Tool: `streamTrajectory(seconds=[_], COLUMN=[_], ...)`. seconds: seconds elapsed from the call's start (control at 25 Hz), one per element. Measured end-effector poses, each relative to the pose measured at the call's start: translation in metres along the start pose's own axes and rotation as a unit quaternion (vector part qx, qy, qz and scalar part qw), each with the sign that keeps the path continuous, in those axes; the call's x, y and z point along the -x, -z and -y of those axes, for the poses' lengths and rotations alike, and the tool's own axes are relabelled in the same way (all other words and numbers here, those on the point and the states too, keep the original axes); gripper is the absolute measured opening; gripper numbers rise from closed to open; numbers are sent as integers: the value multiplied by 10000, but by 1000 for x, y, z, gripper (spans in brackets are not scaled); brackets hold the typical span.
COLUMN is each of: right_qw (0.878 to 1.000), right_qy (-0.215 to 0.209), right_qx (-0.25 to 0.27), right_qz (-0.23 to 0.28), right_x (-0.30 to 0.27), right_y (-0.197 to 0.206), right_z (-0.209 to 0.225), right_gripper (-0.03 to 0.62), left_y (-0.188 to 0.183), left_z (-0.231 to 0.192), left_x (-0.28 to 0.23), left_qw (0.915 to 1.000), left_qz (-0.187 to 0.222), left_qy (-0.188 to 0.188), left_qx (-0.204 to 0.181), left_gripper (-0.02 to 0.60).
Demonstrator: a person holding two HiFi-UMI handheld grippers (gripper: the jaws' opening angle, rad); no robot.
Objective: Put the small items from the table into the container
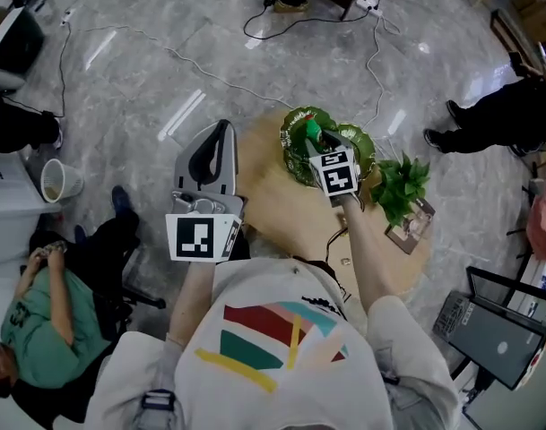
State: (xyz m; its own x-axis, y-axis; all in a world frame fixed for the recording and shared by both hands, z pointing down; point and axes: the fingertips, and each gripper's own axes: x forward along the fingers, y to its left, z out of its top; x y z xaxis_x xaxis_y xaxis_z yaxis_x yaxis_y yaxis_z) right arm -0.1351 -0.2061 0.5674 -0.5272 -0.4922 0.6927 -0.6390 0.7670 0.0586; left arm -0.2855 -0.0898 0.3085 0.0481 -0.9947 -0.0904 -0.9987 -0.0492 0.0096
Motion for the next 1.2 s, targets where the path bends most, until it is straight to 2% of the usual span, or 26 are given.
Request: streamTrajectory(seconds=[0.2, 0.36, 0.48, 0.68, 0.8, 0.84, 0.88, 0.92, 1.08, 1.2], right_qw=[9979, 9990, 9994, 9933, 9853, 9818, 9783, 9748, 9614, 9556], right_qy=[-229, -126, -68, 118, -226, -259, -173, -19, 469, 761], right_qx=[-400, -333, -327, -772, -1206, -1386, -1565, -1719, -2085, -2114], right_qz=[-446, -274, 38, 849, 1188, 1270, 1345, 1419, 1732, 1906], right_x=[-29, -24, -8, 48, 95, 113, 131, 148, 205, 232], right_y=[10, 8, 1, -22, -23, -20, -16, -11, 9, 16], right_z=[-3, -8, -11, 0, -8, -8, -5, 0, 12, 21], right_gripper=[158, 218, 221, 219, 218, 210, 87, 14, 14, 14], left_y=[1, -2, -1, -2, -3, -4, -4, -5, -6, -7], left_z=[-18, -25, -23, -5, 14, 20, 27, 34, 62, 81], left_x=[9, 14, 13, 1, -7, -9, -12, -16, -30, -37], left_qw=[9999, 9998, 9999, 9999, 9995, 9992, 9989, 9985, 9958, 9935], left_qz=[-43, -1, 24, 65, 121, 143, 163, 181, 188, 186], left_qy=[-127, -208, -166, 62, 296, 368, 435, 511, 892, 1105], left_qx=[-9, 37, 34, 54, 52, 57, 55, 37, -128, -197], left_gripper=[9, 9, 9, 9, 9, 9, 11, 11, 9, 9])
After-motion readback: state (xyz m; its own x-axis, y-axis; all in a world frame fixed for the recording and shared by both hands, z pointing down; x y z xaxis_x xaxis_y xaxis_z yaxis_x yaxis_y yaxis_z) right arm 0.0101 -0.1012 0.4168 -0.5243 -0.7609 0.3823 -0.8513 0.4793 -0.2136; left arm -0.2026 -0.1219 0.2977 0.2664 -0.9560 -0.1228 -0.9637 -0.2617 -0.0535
